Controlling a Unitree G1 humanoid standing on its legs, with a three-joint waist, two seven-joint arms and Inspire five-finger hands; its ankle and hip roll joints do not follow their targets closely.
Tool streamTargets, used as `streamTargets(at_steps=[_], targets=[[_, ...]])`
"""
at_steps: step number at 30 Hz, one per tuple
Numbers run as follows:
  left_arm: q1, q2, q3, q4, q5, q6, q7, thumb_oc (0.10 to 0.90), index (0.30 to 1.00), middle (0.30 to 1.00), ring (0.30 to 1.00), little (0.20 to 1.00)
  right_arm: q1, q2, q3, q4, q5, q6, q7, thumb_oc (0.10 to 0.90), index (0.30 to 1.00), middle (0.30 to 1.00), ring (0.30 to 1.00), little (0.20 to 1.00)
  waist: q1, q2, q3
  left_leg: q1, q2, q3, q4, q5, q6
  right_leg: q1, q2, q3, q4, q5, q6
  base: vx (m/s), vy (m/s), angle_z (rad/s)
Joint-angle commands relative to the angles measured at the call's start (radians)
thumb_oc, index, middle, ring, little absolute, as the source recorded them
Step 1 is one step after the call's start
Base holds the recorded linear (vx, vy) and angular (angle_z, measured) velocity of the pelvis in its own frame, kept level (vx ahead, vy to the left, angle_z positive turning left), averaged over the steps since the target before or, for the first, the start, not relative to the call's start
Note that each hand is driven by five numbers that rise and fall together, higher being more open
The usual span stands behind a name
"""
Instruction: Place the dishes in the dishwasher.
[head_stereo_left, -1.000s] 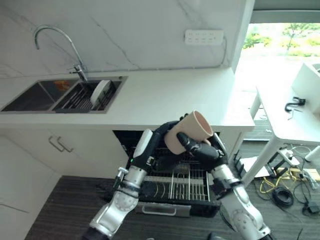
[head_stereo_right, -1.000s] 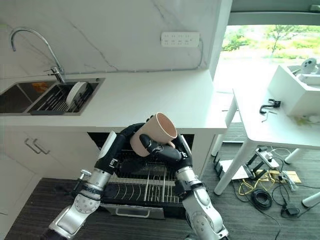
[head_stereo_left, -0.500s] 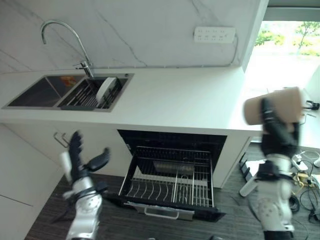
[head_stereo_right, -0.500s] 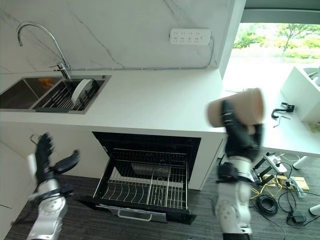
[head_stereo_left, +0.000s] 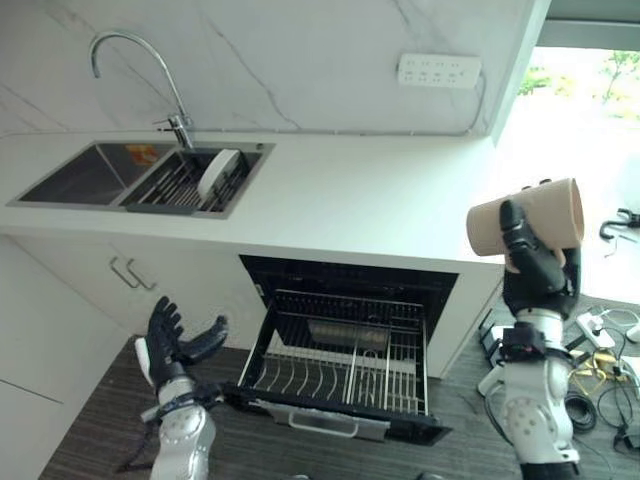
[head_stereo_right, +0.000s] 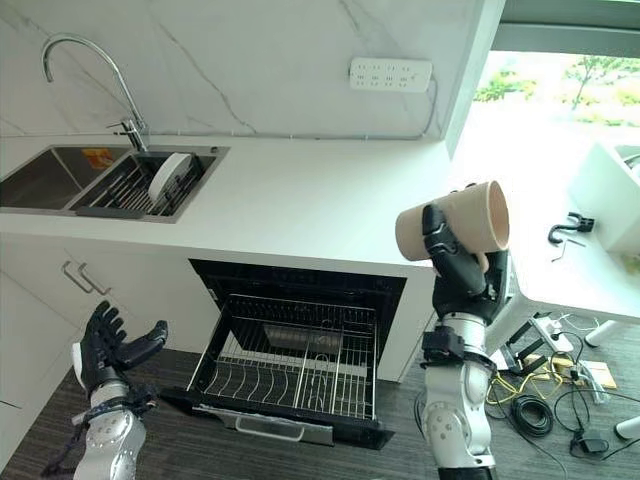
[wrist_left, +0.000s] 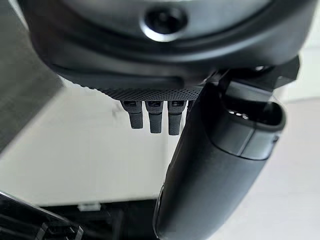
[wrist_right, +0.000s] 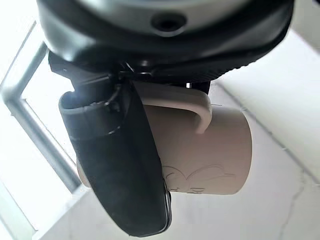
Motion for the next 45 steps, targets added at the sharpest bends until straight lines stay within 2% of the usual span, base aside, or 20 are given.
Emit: streamTargets(at_steps=[1,3,5,7,8,9,14,16,22,23,24,25,28,29,31,34,36,40,45], targets=[[-0.132,0.126,-0.011,-0.105,0.119,-0.096,-0.082,0.800,0.900,0.900,0.900,0.900,-0.054,-0.020,-0.015,-0.073,-0.039,0.024,0.104,0.400,0.300,0.300,0.300,0.300,-0.013,-0.011,-0.019,-0.011,-0.017,0.044,0.038,-0.090,0.026,0.046,-0.019,-0.002,0.012,-0.107,0.047,0.02,-0.037,0.01],[-0.136,0.132,-0.020,-0.114,0.120,-0.077,-0.115,0.800,0.900,0.900,0.900,0.900,-0.049,-0.022,-0.011,-0.063,-0.034,0.035,0.110,0.400,0.300,0.300,0.300,0.300,-0.015,-0.012,-0.017,-0.011,-0.016,0.043,0.038,-0.091,0.027,0.045,-0.019,-0.003,0.012,-0.106,0.048,0.01,-0.036,0.00],[-0.144,0.152,-0.063,-0.119,0.200,-0.037,-0.176,0.800,0.900,0.900,0.900,0.900,-0.037,-0.024,0.004,-0.051,-0.037,0.047,0.126,0.400,0.300,0.300,0.300,0.300,-0.023,-0.013,-0.013,-0.009,-0.015,0.046,0.038,-0.092,0.029,0.043,-0.016,-0.001,0.012,-0.105,0.050,0.00,-0.046,-0.01],[-0.149,0.169,-0.096,-0.127,0.247,0.014,-0.229,0.800,0.900,0.900,0.900,0.900,-0.036,-0.031,0.009,-0.052,-0.045,0.054,0.131,0.400,0.300,0.300,0.300,0.300,-0.027,-0.012,-0.010,-0.008,-0.014,0.047,0.038,-0.093,0.030,0.042,-0.014,0.001,0.012,-0.104,0.051,0.00,-0.016,0.00],[-0.165,0.197,-0.148,-0.128,0.323,0.071,-0.286,0.800,0.900,0.900,0.900,0.900,-0.042,-0.040,0.020,-0.044,-0.051,0.054,0.140,0.400,0.300,0.300,0.300,0.300,-0.036,-0.007,-0.004,-0.005,-0.012,0.053,0.038,-0.092,0.032,0.038,-0.009,0.007,0.012,-0.102,0.052,-0.02,-0.019,-0.06],[-0.179,0.221,-0.174,-0.127,0.358,0.083,-0.322,0.800,0.900,0.900,0.900,0.900,-0.047,-0.047,0.028,-0.039,-0.049,0.058,0.148,0.400,0.300,0.300,0.300,0.300,-0.042,-0.003,-0.002,-0.006,-0.010,0.056,0.038,-0.092,0.032,0.034,-0.007,0.013,0.012,-0.101,0.053,-0.03,-0.016,-0.07],[-0.207,0.278,-0.230,-0.131,0.405,0.155,-0.456,0.800,0.900,0.900,0.900,0.900,-0.045,-0.061,0.053,-0.039,-0.062,0.060,0.159,0.400,0.300,0.300,0.300,0.300,-0.054,0.009,0.003,-0.001,-0.001,0.072,0.038,-0.087,0.031,0.030,-0.002,0.022,0.012,-0.097,0.057,-0.02,0.002,-0.14],[-0.241,0.286,-0.288,-0.095,0.323,0.230,-0.533,0.800,0.900,0.900,0.900,0.900,-0.054,-0.068,0.076,-0.032,-0.068,0.059,0.161,0.400,0.300,0.300,0.300,0.300,-0.065,0.016,0.006,0.004,0.005,0.084,0.038,-0.087,0.030,0.029,0.002,0.028,0.012,-0.096,0.060,-0.04,0.008,-0.10],[-0.298,0.296,-0.398,0.014,0.410,0.358,-0.630,0.800,0.900,0.900,0.900,0.900,-0.070,-0.085,0.097,-0.013,-0.072,0.061,0.176,0.400,0.300,0.300,0.300,0.300,-0.089,0.026,0.007,0.017,0.013,0.102,0.038,-0.093,0.029,0.029,0.010,0.046,0.012,-0.101,0.066,0.00,0.009,-0.11],[-0.325,0.297,-0.458,0.082,0.491,0.422,-0.722,0.800,0.900,0.900,0.900,0.900,-0.077,-0.092,0.101,-0.010,-0.066,0.072,0.184,0.400,0.300,0.300,0.300,0.300,-0.102,0.031,0.006,0.020,0.014,0.107,0.038,-0.095,0.030,0.026,0.014,0.056,0.012,-0.102,0.069,-0.01,0.007,-0.06],[-0.332,0.297,-0.479,0.100,0.527,0.452,-0.768,0.800,0.900,0.900,0.900,0.900,-0.079,-0.094,0.102,-0.013,-0.067,0.077,0.184,0.400,0.300,0.300,0.300,0.300,-0.105,0.032,0.005,0.021,0.014,0.108,0.038,-0.095,0.030,0.025,0.015,0.060,0.012,-0.102,0.070,0.00,0.005,-0.08],[-0.339,0.294,-0.525,0.148,0.617,0.516,-0.901,0.800,0.900,0.900,0.900,0.900,-0.088,-0.099,0.108,-0.021,-0.073,0.093,0.181,0.400,0.300,0.300,0.300,0.300,-0.116,0.035,0.002,0.024,0.017,0.114,0.038,-0.096,0.031,0.022,0.018,0.068,0.012,-0.103,0.072,0.00,0.001,-0.18],[-0.339,0.268,-0.575,0.212,0.700,0.583,-1.079,0.800,0.900,0.900,0.900,0.900,-0.100,-0.101,0.110,-0.028,-0.079,0.111,0.172,0.400,0.300,0.300,0.300,0.300,-0.127,0.041,0.001,0.027,0.020,0.121,0.038,-0.098,0.031,0.018,0.025,0.080,0.012,-0.107,0.073,0.00,0.006,-0.19],[-0.337,0.263,-0.584,0.223,0.711,0.591,-1.099,0.800,0.900,0.900,0.900,0.900,-0.102,-0.099,0.110,-0.028,-0.080,0.114,0.172,0.400,0.300,0.300,0.300,0.300,-0.129,0.042,0.001,0.027,0.020,0.121,0.038,-0.098,0.031,0.018,0.026,0.082,0.012,-0.108,0.073,0.00,0.010,-0.05],[-0.336,0.232,-0.627,0.286,0.721,0.648,-1.255,0.800,0.900,0.900,0.900,0.900,-0.111,-0.096,0.116,-0.029,-0.085,0.127,0.167,0.400,0.300,0.300,0.300,0.300,-0.141,0.047,-0.001,0.030,0.023,0.128,0.038,-0.101,0.030,0.015,0.031,0.090,0.012,-0.112,0.074,-0.01,0.008,-0.06],[-0.334,0.215,-0.649,0.313,0.728,0.675,-1.382,0.800,0.900,0.900,0.900,0.900,-0.121,-0.097,0.115,-0.033,-0.087,0.144,0.162,0.400,0.300,0.300,0.300,0.300,-0.147,0.051,-0.001,0.032,0.025,0.133,0.038,-0.104,0.029,0.014,0.035,0.097,0.012,-0.115,0.073,-0.01,0.007,-0.13],[-0.332,0.213,-0.688,0.317,0.710,0.704,-1.615,0.800,0.900,0.900,0.900,0.900,-0.129,-0.104,0.115,-0.038,-0.084,0.160,0.157,0.400,0.300,0.300,0.300,0.300,-0.156,0.057,-0.004,0.035,0.029,0.143,0.038,-0.107,0.026,0.015,0.038,0.102,0.012,-0.120,0.074,-0.02,0.008,-0.17],[-0.332,0.235,-0.717,0.281,0.669,0.681,-1.774,0.800,0.900,0.900,0.900,0.900,-0.132,-0.116,0.119,-0.028,-0.077,0.155,0.153,0.400,0.300,0.300,0.300,0.300,-0.158,0.061,-0.005,0.038,0.032,0.147,0.038,-0.110,0.022,0.020,0.037,0.100,0.012,-0.124,0.075,-0.01,0.004,-0.05],[-0.322,0.288,-0.739,0.146,0.653,0.644,-1.983,0.800,0.900,0.900,0.900,0.900,-0.126,-0.131,0.110,-0.025,-0.067,0.159,0.160,0.400,0.300,0.300,0.300,0.300,-0.152,0.063,-0.004,0.037,0.031,0.142,0.038,-0.111,0.020,0.026,0.036,0.093,0.012,-0.126,0.075,0.00,0.000,0.00]])
